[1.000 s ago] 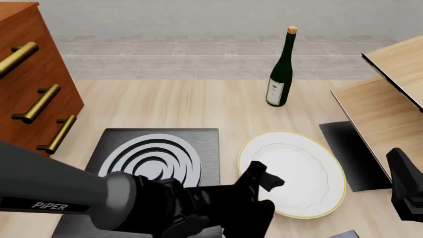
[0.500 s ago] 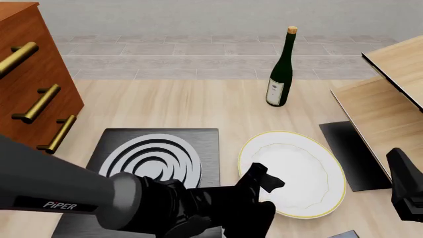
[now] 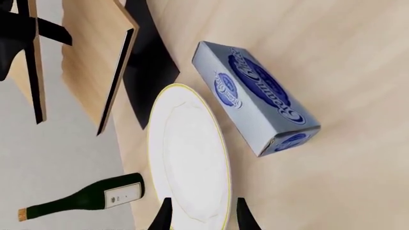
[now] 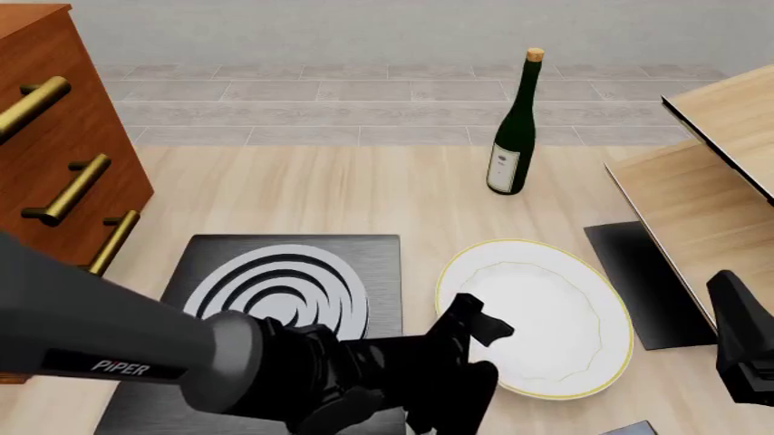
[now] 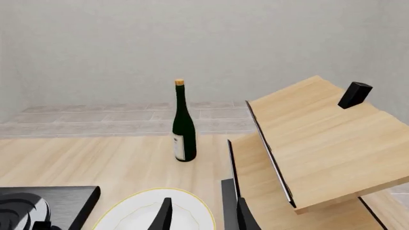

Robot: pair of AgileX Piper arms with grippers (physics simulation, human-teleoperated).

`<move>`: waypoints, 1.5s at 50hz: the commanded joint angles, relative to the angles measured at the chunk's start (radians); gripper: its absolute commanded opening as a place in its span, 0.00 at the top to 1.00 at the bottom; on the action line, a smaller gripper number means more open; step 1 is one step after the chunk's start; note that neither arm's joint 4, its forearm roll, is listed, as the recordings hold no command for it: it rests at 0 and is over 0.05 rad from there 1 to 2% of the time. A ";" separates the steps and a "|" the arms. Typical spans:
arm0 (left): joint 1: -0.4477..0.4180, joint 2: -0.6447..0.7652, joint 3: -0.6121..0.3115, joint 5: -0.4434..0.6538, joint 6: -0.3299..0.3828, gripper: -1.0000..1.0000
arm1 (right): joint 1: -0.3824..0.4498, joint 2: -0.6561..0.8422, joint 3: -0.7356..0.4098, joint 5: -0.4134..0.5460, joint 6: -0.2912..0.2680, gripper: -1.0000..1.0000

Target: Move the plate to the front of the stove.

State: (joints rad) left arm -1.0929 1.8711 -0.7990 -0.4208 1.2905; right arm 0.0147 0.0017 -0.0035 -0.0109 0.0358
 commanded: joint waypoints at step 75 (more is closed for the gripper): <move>0.032 0.081 -0.043 -0.011 -0.003 0.00 | 0.000 0.000 0.000 0.000 0.000 0.00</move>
State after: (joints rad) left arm -1.0677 1.9440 -0.8408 -0.4281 1.2854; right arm 0.0146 0.0016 -0.0035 -0.0112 0.0358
